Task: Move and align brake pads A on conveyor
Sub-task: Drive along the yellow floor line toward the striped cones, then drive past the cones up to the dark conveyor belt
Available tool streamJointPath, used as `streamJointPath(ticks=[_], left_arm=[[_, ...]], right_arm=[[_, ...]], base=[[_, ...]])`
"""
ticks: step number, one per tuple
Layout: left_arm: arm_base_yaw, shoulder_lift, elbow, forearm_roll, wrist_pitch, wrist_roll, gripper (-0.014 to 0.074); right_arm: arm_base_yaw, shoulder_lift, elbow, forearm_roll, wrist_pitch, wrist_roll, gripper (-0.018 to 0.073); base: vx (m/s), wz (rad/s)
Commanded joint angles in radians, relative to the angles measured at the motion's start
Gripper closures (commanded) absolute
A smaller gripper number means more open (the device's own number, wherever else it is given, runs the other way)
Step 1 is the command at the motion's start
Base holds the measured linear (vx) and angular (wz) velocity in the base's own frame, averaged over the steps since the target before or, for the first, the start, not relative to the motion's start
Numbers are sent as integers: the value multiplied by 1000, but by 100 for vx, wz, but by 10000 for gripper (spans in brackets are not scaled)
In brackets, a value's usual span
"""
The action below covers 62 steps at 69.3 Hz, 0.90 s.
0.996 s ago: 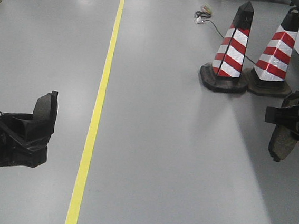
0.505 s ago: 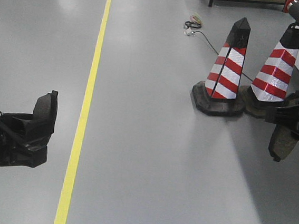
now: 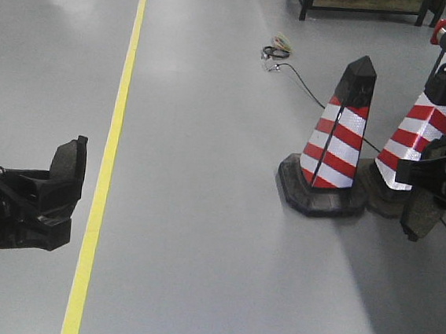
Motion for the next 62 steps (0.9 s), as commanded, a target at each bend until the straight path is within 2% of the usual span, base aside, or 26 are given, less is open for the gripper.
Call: streamJointPath(ticks=[1,33,62], left_arm=[[-5,-13,-27,10,-81,0,576],[-5,-13,-27,10,-81,0,576],[-5,-13,-27,10,-81,0,576]], right_arm=[[-1,-17,-28,-31,-74,-9,555],[-1,-15,-28,-31,-73,-9,555],[-1,-15,-28,-31,-73,-9,555]], base=[[59,-4],[55,-11],[49,-37]])
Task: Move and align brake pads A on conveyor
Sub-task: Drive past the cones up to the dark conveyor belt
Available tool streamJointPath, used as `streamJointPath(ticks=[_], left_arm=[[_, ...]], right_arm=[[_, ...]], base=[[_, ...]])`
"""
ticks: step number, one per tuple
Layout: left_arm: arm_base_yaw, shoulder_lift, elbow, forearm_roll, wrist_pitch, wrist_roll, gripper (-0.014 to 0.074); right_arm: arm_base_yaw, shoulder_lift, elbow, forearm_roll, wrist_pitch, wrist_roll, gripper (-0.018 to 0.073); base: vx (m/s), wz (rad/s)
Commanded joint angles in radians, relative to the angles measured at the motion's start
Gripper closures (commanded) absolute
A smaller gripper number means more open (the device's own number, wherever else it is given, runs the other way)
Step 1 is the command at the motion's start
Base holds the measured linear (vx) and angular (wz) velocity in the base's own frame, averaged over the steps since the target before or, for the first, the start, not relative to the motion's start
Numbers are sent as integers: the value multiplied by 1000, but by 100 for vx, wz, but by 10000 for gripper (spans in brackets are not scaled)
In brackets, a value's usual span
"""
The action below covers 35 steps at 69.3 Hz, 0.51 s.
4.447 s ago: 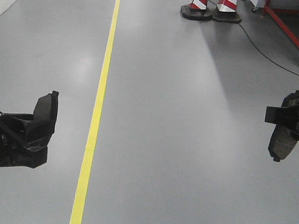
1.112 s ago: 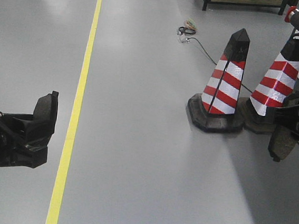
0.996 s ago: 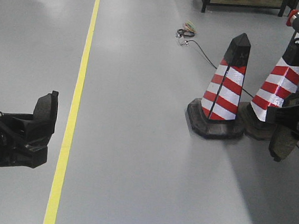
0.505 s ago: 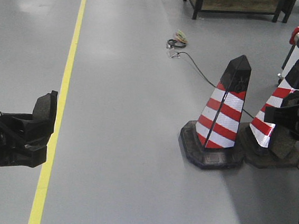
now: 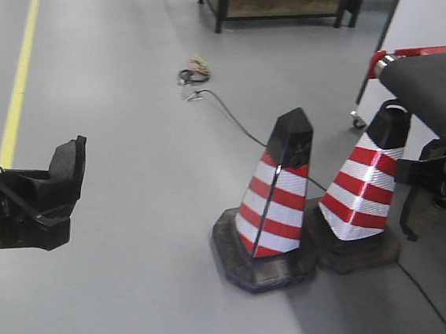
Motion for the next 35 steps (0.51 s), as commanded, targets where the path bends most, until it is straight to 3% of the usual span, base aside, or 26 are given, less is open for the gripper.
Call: streamJointPath(ticks=[1,35], left_arm=[[-5,-13,-27,10,-84,0,576],[-5,-13,-27,10,-84,0,576]], right_arm=[[-1,-17,-28,-31,-72,-9,555],[-1,-17,-28,-31,-72,-9,555]], base=[[47,-42],[44,-39]])
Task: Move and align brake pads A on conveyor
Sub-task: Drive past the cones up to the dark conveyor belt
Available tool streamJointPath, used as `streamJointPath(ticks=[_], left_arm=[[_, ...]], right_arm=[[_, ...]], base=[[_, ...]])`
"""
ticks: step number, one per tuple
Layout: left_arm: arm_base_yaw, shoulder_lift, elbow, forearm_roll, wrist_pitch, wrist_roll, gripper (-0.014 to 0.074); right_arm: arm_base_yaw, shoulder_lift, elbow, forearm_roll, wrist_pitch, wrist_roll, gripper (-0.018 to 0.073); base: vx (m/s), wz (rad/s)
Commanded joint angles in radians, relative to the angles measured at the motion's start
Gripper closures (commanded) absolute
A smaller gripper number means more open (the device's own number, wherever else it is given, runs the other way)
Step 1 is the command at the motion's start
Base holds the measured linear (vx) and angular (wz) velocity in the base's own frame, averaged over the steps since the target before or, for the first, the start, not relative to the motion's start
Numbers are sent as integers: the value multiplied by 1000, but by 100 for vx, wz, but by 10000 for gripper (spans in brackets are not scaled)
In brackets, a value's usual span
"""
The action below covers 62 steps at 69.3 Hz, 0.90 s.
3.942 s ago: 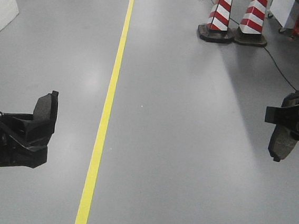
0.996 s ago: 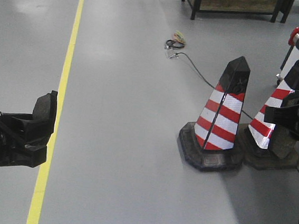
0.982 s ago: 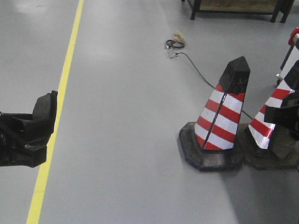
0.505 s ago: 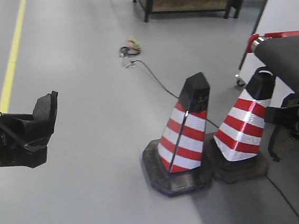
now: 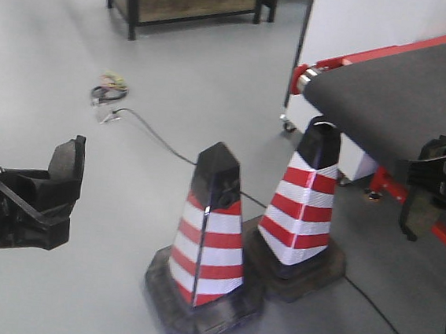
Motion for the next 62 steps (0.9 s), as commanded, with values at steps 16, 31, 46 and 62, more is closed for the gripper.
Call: streamJointPath(ticks=[16,31,46,62], left_arm=[[-5,-13,-27,9,-84,0,576],[-5,-13,-27,9,-84,0,576],[-5,-13,-27,9,-84,0,576],[-5,-13,-27,9,-84,0,576]], right_arm=[[-1,-17,-28,-31,-72,-9,555],[-1,-17,-28,-31,-72,-9,555],[-1,-17,-28,-31,-72,-9,555],[-1,-17,-28,-31,-72,-9,555]], base=[[35,-52],[31,-66],[28,-60],[28,-42]])
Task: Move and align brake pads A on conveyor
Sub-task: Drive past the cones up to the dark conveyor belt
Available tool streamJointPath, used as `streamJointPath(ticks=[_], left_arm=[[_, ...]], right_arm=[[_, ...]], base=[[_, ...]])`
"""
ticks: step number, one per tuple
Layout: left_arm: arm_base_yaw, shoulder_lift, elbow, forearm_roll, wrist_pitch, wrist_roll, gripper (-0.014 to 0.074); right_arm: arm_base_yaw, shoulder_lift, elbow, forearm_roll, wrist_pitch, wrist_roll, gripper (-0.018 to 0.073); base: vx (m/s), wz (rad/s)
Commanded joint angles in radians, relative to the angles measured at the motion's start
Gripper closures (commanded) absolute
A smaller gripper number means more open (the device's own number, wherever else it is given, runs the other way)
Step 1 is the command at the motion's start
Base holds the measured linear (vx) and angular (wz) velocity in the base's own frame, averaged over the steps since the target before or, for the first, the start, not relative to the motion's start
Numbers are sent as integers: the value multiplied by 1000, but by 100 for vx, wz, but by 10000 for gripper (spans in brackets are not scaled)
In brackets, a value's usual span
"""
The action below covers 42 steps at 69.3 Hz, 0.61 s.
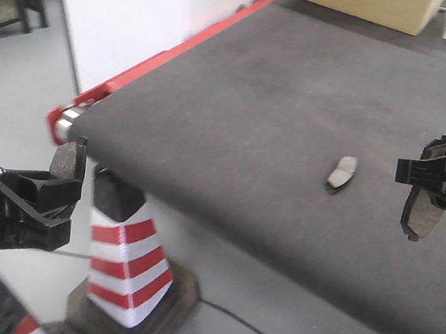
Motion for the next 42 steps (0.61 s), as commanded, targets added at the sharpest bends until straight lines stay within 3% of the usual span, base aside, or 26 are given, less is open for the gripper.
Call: streamJointPath(ticks=[1,42], left_arm=[[-5,-13,-27,7,-85,0,576],[-5,-13,-27,7,-85,0,576]], right_arm=[[-1,-17,-28,-30,-73,-9,555],[-1,-17,-28,-30,-73,-9,555]], base=[[29,-35],[24,-45]])
